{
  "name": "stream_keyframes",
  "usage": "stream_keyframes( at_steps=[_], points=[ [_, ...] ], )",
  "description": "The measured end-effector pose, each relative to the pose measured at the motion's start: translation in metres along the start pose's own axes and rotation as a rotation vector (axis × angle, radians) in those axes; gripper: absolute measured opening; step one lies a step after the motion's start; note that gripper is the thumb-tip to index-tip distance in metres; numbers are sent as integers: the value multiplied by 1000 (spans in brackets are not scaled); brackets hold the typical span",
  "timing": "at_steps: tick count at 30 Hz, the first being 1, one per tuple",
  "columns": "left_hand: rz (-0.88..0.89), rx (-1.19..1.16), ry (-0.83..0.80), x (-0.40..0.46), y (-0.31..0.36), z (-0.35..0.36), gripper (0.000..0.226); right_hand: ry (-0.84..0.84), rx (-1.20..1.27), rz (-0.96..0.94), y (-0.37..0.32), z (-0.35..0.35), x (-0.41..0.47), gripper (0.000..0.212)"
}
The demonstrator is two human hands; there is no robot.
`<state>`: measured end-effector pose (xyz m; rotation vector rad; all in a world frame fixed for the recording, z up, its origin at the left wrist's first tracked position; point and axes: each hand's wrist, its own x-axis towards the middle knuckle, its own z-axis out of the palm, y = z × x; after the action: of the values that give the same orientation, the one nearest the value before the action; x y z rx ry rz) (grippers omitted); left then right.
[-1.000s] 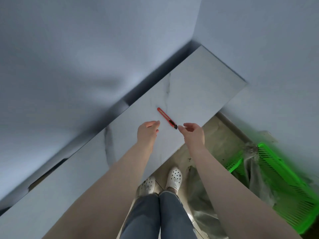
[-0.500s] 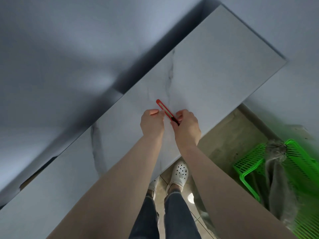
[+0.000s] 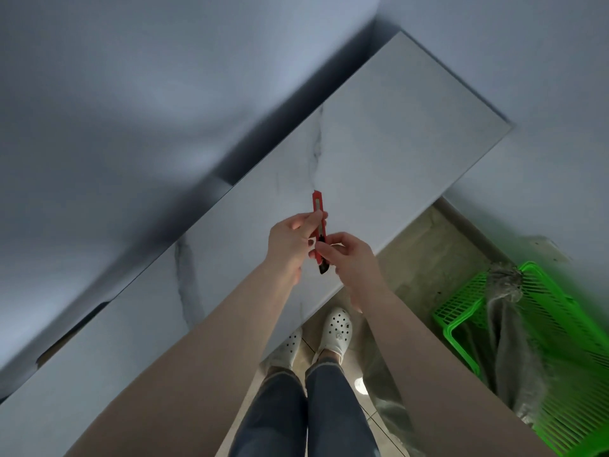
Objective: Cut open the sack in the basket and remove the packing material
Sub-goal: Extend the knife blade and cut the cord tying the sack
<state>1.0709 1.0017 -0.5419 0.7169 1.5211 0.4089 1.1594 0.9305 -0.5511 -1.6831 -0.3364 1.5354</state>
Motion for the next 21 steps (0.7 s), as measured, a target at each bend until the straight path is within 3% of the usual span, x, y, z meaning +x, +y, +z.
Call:
stream_keyframes(
  at_steps=[11,21],
  points=[
    [23,-8,-255,-99,-31,11,15,244,124,-89,32,-22,-110,22],
    [4,311,-511,-198,-152,71,10,492,357,-53,149,-88,-239,14]
  ],
)
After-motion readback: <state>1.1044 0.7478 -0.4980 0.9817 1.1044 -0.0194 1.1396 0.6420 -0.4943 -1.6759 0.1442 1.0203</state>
